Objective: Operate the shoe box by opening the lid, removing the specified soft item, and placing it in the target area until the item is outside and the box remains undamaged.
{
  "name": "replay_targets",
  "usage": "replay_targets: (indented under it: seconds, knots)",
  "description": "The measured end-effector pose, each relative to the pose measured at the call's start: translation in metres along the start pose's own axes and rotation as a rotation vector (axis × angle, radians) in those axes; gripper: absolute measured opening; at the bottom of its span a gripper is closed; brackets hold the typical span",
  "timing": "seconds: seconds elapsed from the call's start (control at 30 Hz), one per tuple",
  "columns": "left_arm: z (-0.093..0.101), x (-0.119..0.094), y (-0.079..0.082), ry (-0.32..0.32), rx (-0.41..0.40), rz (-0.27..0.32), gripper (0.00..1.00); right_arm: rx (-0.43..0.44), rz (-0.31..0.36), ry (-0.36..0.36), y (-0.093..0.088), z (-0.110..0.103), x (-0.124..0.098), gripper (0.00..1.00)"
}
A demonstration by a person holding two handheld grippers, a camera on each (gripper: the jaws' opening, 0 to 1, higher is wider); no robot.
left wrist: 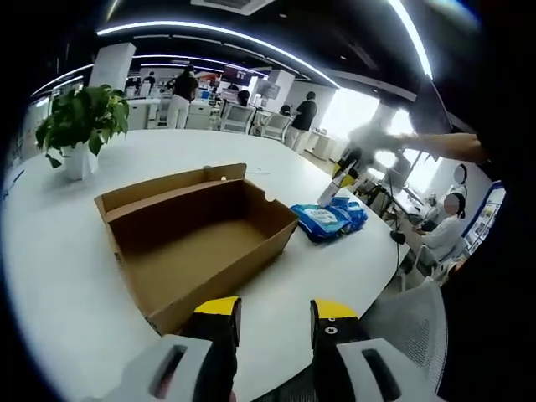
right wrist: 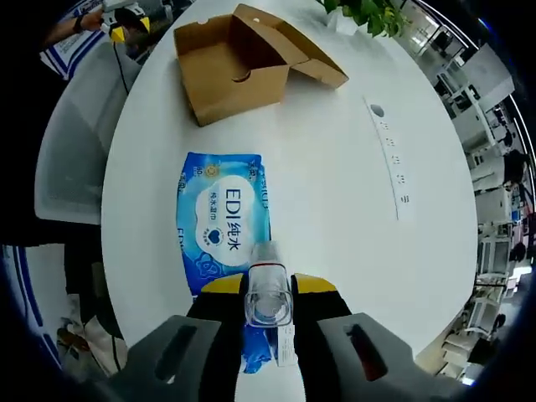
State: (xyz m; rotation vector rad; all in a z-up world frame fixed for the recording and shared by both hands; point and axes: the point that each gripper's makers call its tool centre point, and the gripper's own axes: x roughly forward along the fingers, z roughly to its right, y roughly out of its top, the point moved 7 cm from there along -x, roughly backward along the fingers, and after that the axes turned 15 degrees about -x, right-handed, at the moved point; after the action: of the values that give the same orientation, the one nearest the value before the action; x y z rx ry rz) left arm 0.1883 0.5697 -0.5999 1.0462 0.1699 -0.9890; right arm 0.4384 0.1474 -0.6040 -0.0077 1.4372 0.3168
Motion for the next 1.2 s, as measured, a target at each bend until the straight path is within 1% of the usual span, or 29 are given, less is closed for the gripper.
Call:
replay_targets:
  seconds: [0.13,0.43,0.47,0.53,0.67,0.73,1.0,1.07,1.2]
  knots:
    - [0.001,0.001,0.003,0.004,-0.001,0.004,0.33,-0.017,-0.025,0.006,-0.003,0.006,0.004,0.18]
    - [0.003,0.001,0.004,0.009,-0.003,0.004,0.33,0.013,-0.012,0.003,-0.013,0.018,0.005,0.18]
    - [0.003,0.001,0.004,0.009,-0.003,0.003,0.33,0.014,-0.016,-0.005,-0.015,0.020,0.005,0.18]
    - [0.003,0.001,0.003,0.012,-0.003,-0.001,0.33,0.019,-0.026,0.010,-0.018,0.019,0.007,0.18]
    - [0.002,0.000,0.003,0.016,-0.006,-0.003,0.33,-0.010,-0.066,0.026,-0.021,0.016,0.015,0.18]
    - [0.002,0.001,0.003,0.016,-0.006,-0.004,0.33,-0.013,-0.083,0.036,-0.025,0.017,0.023,0.18]
    - [0.001,0.002,0.004,0.020,-0.011,-0.005,0.33,-0.049,-0.120,0.057,-0.025,0.020,0.032,0.18]
    - [0.000,0.002,0.004,0.021,-0.015,-0.005,0.33,-0.074,-0.135,0.064,-0.026,0.020,0.035,0.18]
    - [0.000,0.003,0.004,0.021,-0.018,-0.008,0.33,-0.090,-0.148,0.073,-0.026,0.021,0.036,0.18]
